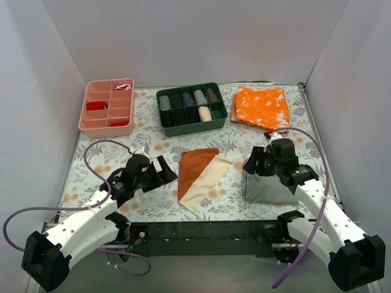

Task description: Roll the underwear

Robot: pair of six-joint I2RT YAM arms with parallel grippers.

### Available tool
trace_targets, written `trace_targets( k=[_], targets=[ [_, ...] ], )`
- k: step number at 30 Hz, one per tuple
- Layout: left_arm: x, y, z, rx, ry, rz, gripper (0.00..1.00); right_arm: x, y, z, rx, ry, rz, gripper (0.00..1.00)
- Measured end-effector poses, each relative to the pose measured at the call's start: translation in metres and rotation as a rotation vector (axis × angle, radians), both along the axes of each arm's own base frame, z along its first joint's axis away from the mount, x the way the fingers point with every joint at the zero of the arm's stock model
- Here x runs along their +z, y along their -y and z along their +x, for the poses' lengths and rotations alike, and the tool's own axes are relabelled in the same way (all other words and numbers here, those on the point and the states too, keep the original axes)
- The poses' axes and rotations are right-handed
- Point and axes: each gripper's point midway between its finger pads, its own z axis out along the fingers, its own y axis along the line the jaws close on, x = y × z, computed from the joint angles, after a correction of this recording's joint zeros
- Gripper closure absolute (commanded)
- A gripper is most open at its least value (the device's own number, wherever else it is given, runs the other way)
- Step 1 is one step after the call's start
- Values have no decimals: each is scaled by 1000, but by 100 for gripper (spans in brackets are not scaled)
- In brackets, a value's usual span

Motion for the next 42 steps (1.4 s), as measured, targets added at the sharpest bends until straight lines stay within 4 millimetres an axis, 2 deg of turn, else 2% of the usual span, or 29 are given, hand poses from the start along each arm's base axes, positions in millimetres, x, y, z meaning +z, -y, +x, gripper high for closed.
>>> trace_targets(
  k=[2,7,13,18,22,31,42],
  targets=[
    [1,0,1,4,3,1,2,-10,12,-1,-73,-38,-40,38],
    [2,-4,6,24,16,24,2,-50,39,-6,-214,-177,-162,37],
    [21,1,15,24,31,18,2,-78,63,-8,-312,-302,-224,36],
    [37,8,23,10,36,18,2,-87,93,-2,-419,-364,-218,34],
    [42,14,26,-16,17,24,2,-90,110,6,-449,-408,-256,30],
    [28,22,30,-77,-46,82,2,-94,136,31,-361,-496,-470,29],
    [21,23,36,-128,-54,150,2,-87,167,63,-234,-466,-695,27]
  ],
)
